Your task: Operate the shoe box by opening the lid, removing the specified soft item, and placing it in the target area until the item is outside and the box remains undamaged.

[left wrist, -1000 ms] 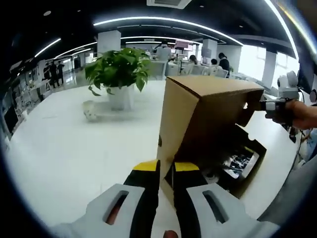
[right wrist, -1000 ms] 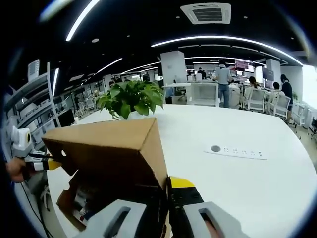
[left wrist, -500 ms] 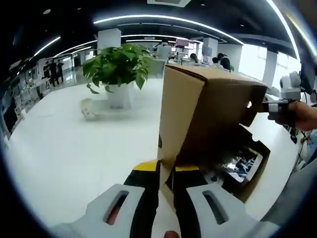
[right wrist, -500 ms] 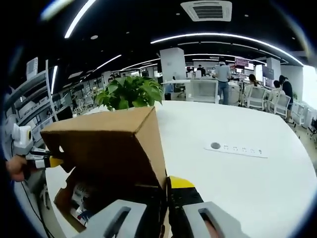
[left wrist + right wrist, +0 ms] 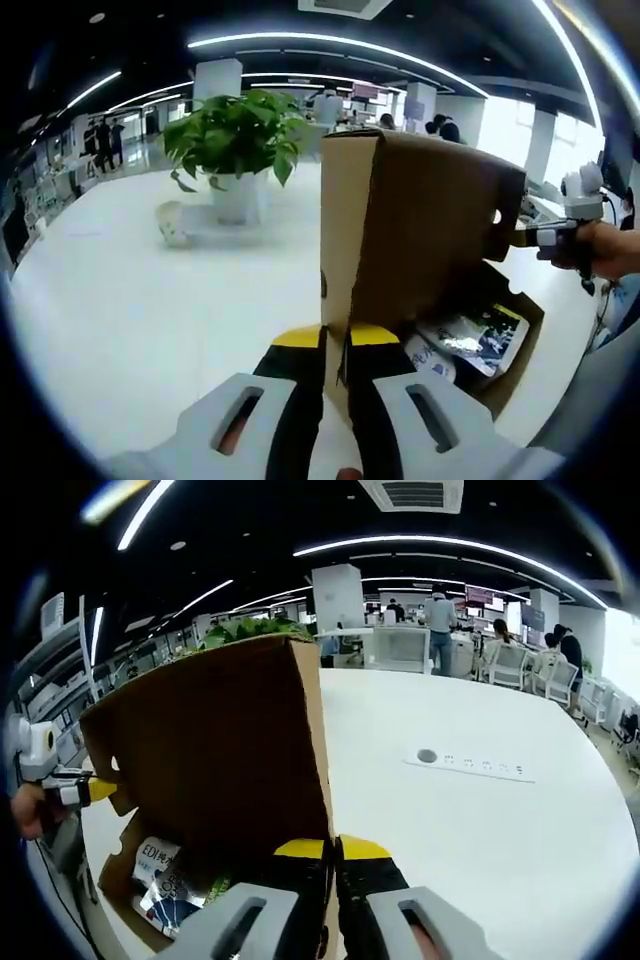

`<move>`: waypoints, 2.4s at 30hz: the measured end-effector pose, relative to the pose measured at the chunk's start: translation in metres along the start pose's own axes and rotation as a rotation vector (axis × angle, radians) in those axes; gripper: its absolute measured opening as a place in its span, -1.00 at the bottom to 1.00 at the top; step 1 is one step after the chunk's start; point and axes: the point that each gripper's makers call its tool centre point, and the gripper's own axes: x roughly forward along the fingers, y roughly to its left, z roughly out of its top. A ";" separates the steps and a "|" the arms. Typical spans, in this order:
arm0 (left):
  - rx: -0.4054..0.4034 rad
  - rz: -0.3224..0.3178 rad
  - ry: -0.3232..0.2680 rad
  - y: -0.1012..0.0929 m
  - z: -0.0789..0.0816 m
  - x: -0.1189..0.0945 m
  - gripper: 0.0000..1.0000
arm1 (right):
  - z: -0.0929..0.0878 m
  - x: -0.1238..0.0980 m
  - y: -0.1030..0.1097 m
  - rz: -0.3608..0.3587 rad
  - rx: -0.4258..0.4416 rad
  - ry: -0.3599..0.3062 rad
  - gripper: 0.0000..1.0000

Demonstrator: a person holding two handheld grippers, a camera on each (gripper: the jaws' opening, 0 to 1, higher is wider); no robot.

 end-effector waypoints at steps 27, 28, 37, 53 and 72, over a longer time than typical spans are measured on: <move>-0.033 -0.003 0.010 0.015 0.006 0.016 -0.92 | 0.000 0.009 0.002 0.007 0.042 0.001 -1.00; -0.033 -0.002 0.011 0.015 0.006 0.016 -0.92 | 0.000 0.009 0.002 0.008 0.041 0.000 -1.00; -0.052 0.009 0.020 0.018 0.008 0.023 -0.92 | 0.003 0.007 -0.003 0.013 0.057 -0.002 -1.00; -0.057 0.027 0.052 0.025 0.008 0.038 -0.93 | -0.026 -0.026 -0.013 0.005 0.129 -0.032 -1.00; -0.043 0.042 0.095 0.034 0.008 0.056 -0.92 | -0.054 -0.054 -0.001 0.043 0.144 -0.030 -1.00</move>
